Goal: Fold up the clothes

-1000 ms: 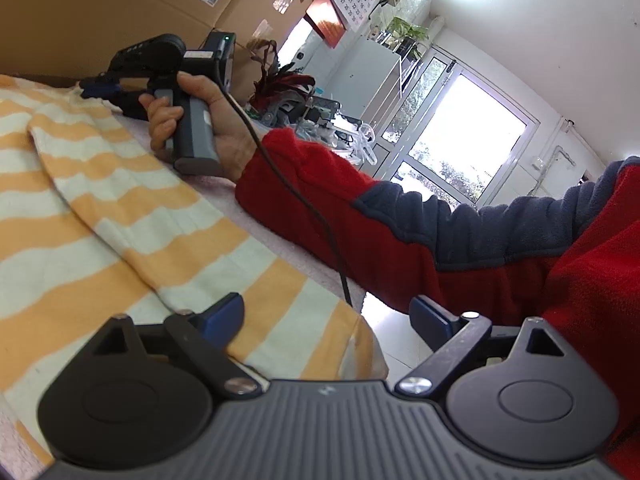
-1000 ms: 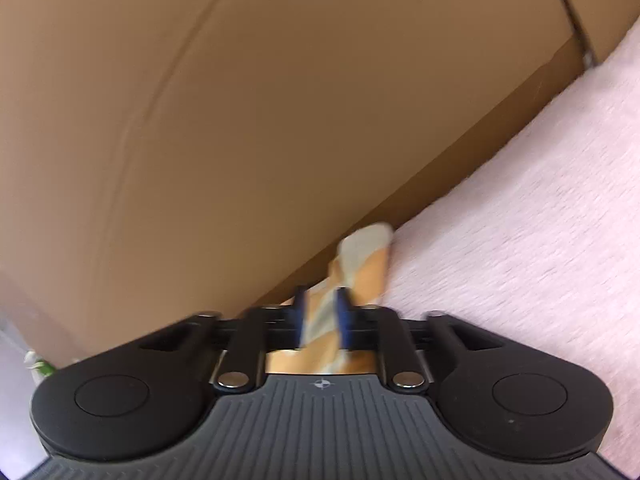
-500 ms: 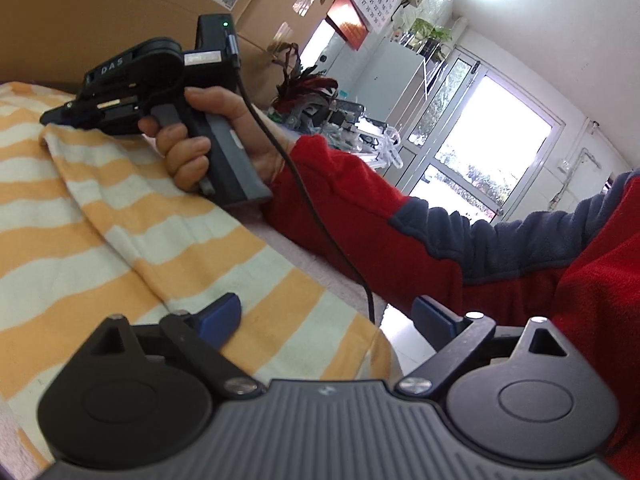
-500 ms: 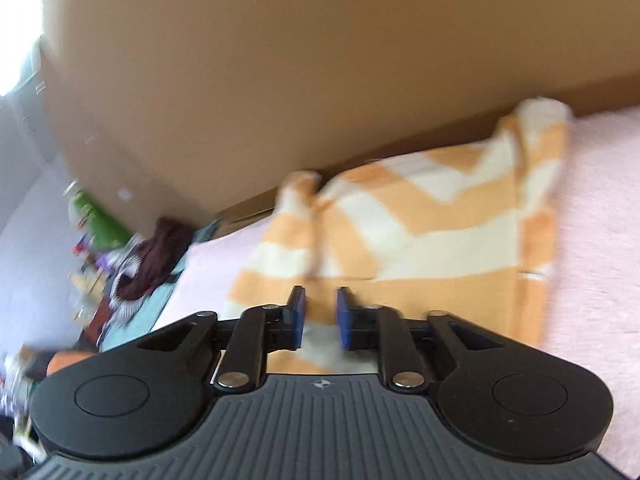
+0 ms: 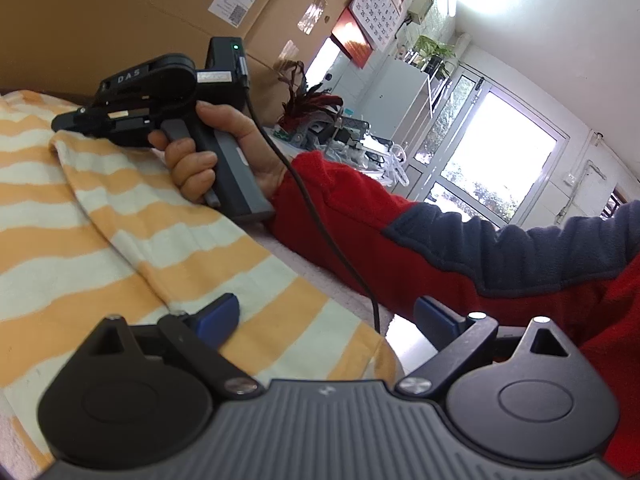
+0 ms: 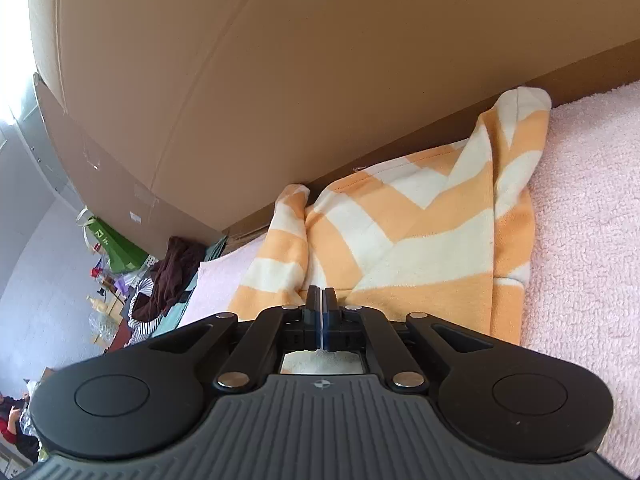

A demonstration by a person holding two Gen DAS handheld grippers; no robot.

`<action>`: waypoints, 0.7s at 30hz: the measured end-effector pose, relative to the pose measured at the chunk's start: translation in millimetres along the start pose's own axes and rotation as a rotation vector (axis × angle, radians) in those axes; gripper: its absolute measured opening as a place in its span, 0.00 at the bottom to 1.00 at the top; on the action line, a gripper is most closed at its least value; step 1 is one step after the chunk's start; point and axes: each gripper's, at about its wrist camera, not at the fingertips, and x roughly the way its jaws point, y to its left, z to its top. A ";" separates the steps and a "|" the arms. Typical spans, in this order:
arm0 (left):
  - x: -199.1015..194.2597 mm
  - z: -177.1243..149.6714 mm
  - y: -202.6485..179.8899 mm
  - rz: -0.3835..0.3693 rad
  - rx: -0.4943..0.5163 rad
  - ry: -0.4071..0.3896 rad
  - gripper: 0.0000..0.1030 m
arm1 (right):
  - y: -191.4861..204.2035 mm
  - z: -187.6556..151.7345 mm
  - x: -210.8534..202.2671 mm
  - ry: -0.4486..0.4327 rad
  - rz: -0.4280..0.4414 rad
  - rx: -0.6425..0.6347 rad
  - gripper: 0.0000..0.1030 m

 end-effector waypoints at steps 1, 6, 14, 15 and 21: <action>-2.1 -0.8 -3.0 0.023 -0.011 -0.015 0.92 | 1.1 -0.6 -0.1 -0.012 -0.014 -0.003 0.00; -36.6 -16.4 -30.5 0.048 0.025 -0.077 0.93 | 10.2 -3.3 -7.0 -0.070 -0.119 0.010 0.01; -97.4 -48.3 -35.4 0.060 0.003 -0.154 0.93 | 56.3 -80.6 -77.6 -0.100 -0.018 0.040 0.33; -97.9 -50.0 -33.0 0.034 -0.010 -0.161 0.93 | 60.2 -94.7 -84.9 -0.104 -0.018 0.045 0.34; -71.6 -60.7 -33.8 0.003 0.003 -0.103 0.97 | 73.5 -164.0 -113.2 -0.186 -0.066 0.095 0.28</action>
